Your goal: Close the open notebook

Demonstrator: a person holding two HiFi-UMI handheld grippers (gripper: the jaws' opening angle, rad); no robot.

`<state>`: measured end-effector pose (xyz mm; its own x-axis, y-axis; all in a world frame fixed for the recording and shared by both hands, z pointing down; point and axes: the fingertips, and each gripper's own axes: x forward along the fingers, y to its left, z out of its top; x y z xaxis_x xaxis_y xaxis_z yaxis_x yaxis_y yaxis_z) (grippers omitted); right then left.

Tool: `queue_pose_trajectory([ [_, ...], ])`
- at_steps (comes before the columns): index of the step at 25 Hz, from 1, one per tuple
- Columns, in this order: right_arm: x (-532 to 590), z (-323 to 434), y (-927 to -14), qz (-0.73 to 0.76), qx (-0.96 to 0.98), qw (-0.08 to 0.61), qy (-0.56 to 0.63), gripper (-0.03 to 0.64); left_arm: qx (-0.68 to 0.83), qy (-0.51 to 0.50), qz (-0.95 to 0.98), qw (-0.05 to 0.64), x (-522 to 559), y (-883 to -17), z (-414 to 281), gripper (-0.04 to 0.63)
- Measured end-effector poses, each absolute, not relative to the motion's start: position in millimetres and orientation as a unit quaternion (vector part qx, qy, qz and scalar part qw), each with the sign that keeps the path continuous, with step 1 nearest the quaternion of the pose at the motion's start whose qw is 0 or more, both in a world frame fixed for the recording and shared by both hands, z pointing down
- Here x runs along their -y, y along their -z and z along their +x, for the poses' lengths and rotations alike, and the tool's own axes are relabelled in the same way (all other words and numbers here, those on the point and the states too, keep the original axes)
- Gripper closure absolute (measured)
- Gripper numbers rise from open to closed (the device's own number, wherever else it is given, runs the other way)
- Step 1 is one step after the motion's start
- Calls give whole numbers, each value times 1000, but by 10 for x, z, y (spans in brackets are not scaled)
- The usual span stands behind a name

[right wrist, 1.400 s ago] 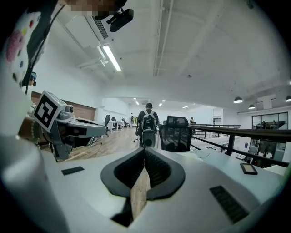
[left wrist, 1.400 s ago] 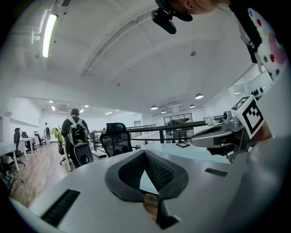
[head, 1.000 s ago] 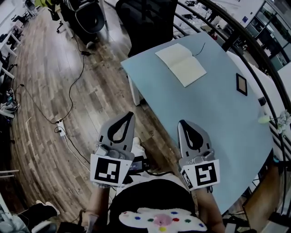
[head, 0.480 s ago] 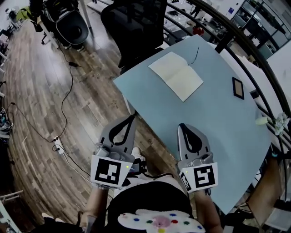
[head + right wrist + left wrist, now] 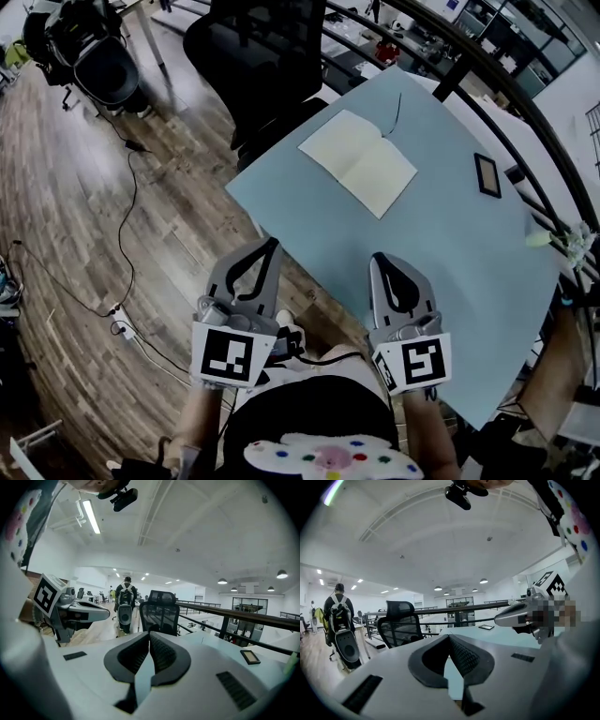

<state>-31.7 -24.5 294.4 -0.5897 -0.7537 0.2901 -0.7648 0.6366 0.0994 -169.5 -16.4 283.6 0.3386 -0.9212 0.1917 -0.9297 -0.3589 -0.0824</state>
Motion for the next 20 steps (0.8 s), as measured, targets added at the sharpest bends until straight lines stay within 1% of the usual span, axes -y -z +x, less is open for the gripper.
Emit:
queue_pose_trajectory([
  [12,341,-140,-3081,453,875,167,-40,582,535,-129,833,56,407,-3167,-1536,578],
  [20,520,-56,-3228,449,875,168,-68,583,519,-127,837,121,697,-3408,-1380,578],
])
